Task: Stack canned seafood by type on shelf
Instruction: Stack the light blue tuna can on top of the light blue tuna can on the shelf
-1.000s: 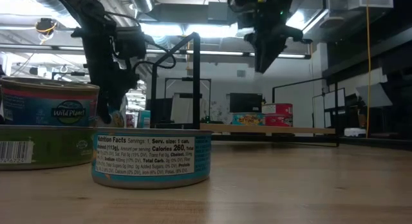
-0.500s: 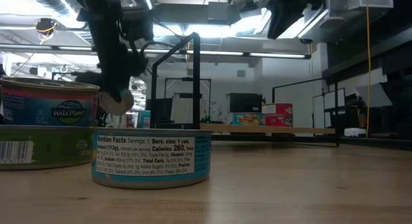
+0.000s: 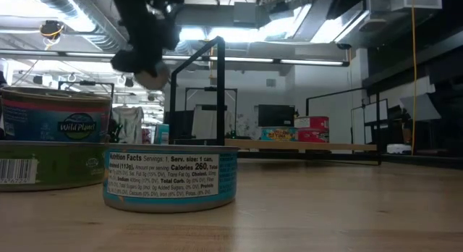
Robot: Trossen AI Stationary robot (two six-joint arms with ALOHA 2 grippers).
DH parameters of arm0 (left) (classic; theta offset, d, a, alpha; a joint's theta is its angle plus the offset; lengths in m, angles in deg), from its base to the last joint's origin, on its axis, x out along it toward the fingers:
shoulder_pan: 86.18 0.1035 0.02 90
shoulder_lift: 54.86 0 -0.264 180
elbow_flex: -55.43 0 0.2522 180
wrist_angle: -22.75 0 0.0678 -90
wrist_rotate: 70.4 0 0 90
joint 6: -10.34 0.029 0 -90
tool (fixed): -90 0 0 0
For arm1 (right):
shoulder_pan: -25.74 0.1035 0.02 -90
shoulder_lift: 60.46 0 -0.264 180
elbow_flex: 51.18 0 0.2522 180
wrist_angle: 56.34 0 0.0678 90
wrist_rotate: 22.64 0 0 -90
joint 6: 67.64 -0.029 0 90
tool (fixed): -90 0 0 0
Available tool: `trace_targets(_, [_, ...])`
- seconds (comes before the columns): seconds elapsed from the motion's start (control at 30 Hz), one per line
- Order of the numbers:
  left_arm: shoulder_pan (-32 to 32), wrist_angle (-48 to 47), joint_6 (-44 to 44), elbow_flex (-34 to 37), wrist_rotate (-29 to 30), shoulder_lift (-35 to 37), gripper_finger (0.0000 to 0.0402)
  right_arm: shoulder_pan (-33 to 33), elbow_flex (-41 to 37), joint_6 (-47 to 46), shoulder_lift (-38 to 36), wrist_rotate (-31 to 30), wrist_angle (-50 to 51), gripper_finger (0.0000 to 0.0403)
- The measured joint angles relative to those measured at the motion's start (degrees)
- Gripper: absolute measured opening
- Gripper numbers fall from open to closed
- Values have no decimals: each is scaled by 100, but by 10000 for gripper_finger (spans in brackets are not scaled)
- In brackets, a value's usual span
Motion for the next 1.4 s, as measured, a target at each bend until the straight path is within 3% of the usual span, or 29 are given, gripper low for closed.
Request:
trace_targets(0.13, [-178, 4, 0, -378, 67, 2, 136, 0, -137, -296, -379, 132, -44, 101])
trace_targets(0.3, [-463, 533, 3, -735, 80, 2, 146, 0, -870, -399, -1065, 699, -352, 101])
trace_targets(0.63, [-1262, 2688, 345, -868, -68, 2, 139, 2, -3102, -680, -2145, 1577, -2804, 101])
trace_targets(0.87, [-1872, 3299, 34, -868, -211, 2, 153, 2, -3928, -662, -1892, 1695, -3993, 101])
trace_targets(1.03, [-2208, 3292, -424, -868, -712, -13, 155, 2, -3947, -658, -1452, 1696, -4338, 101])
trace_targets(1.23, [-2487, 3288, -305, -868, -941, -216, 156, 7, -3945, -654, -954, 1696, -5029, 103])
trace_targets(1.4, [-2571, 3290, -100, -868, -941, -499, 156, 7, -3945, -654, -666, 1671, -5687, 144])
